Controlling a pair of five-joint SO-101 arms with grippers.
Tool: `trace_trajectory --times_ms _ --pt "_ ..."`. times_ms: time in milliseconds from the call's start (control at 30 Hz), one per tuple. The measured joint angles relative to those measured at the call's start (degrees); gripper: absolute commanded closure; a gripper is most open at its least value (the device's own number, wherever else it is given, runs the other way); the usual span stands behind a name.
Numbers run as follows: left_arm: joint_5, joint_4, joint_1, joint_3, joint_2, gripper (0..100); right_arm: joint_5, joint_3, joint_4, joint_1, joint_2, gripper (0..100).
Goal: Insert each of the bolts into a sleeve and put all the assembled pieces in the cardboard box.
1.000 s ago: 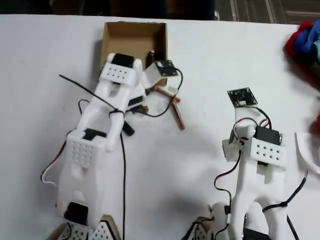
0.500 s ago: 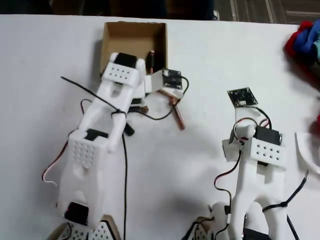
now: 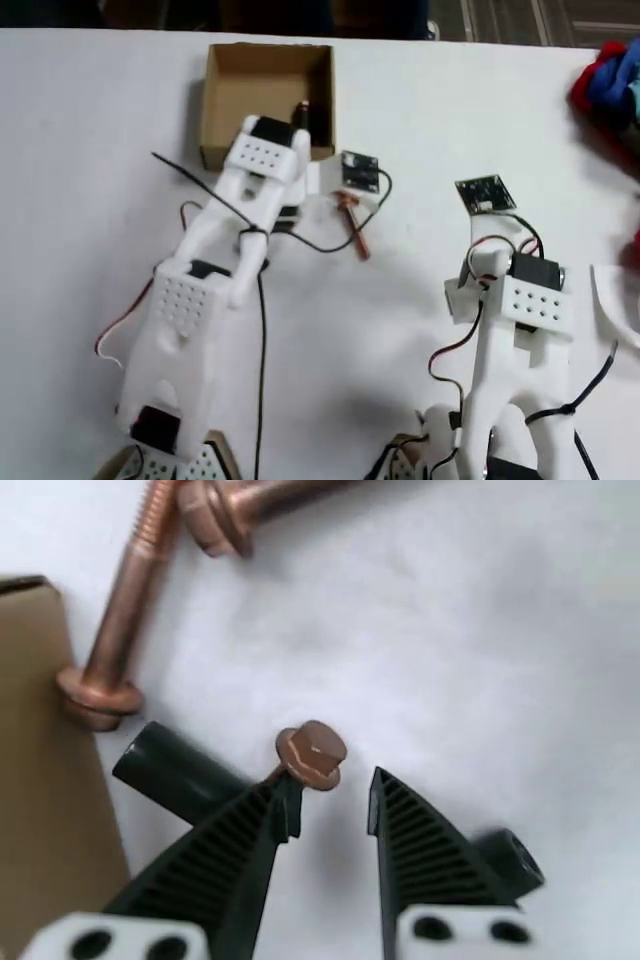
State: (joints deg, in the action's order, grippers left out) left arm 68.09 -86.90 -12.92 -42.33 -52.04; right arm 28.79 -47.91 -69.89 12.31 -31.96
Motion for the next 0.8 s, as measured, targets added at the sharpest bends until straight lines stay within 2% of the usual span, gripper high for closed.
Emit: trace_trajectory --times_ms 167,333,433,467,800 --pt "0.00 4.84 0.26 0.00 -0.70 86 0.00 0.00 0.00 0.00 0.00 97.8" --pt "0.00 5.45 0.44 0.00 -0.88 87 0.00 0.00 0.00 0.00 0.00 97.8" --pt "0.00 5.45 0.44 0.09 -0.88 96 0.00 0.00 0.00 0.00 0.00 97.8" --pt "0.00 5.19 0.44 0.26 -0.88 99 0.00 0.00 0.00 0.00 0.00 97.8" --pt "-0.88 -1.58 -1.05 -0.09 -0.97 98 0.00 0.00 0.00 0.00 0.00 97.8"
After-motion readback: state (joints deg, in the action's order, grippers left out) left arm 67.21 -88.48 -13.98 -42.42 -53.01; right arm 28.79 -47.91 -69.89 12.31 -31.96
